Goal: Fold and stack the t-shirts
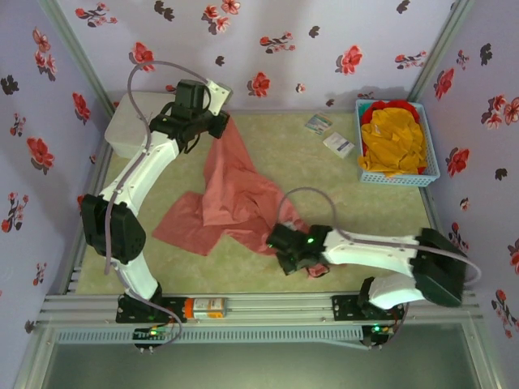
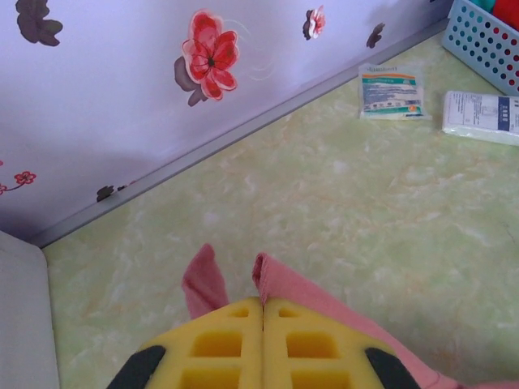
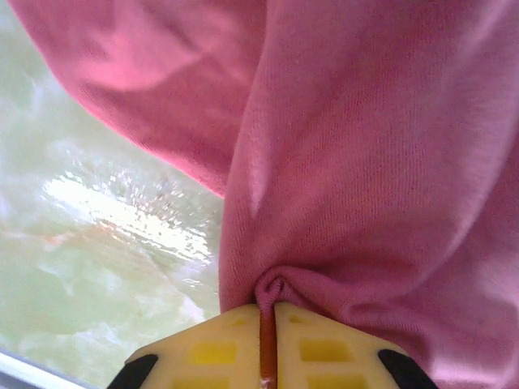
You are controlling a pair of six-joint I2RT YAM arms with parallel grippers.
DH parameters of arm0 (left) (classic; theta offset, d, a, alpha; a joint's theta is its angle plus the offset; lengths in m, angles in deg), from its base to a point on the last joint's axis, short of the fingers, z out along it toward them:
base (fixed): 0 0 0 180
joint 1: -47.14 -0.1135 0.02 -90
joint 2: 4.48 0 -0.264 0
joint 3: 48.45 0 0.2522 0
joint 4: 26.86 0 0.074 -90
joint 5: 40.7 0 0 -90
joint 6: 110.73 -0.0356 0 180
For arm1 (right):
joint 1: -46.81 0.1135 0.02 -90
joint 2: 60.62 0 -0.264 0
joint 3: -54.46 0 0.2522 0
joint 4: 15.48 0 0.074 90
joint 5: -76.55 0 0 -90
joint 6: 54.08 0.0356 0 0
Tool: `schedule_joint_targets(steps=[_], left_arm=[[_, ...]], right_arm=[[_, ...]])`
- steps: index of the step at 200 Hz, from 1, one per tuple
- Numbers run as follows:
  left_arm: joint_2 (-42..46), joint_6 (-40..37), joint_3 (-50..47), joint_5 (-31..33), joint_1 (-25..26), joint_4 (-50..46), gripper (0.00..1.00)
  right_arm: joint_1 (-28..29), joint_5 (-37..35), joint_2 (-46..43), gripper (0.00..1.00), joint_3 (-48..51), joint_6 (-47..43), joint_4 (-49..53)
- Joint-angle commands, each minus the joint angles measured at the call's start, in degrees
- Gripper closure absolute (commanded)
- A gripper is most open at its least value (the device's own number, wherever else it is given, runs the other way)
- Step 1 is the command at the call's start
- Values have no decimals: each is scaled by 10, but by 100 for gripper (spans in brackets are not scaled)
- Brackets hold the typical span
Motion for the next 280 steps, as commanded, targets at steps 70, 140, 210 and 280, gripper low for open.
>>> schedule_joint_targets(steps=[70,140,210,280], left_arm=[[25,10,-7,16,-5,22,100],[34,20,-23,16,-4,28,100],[40,21,-29,13,-5,27,100],[40,25,-30,12,-4,28,100]], right_arm=[[-1,-115,-121,36,-7,60,29],[-246,-44,-283,47,111,177,105],[-293,-3,-272,64,178,183,62],[-294,13,-251,69,186,174,15]])
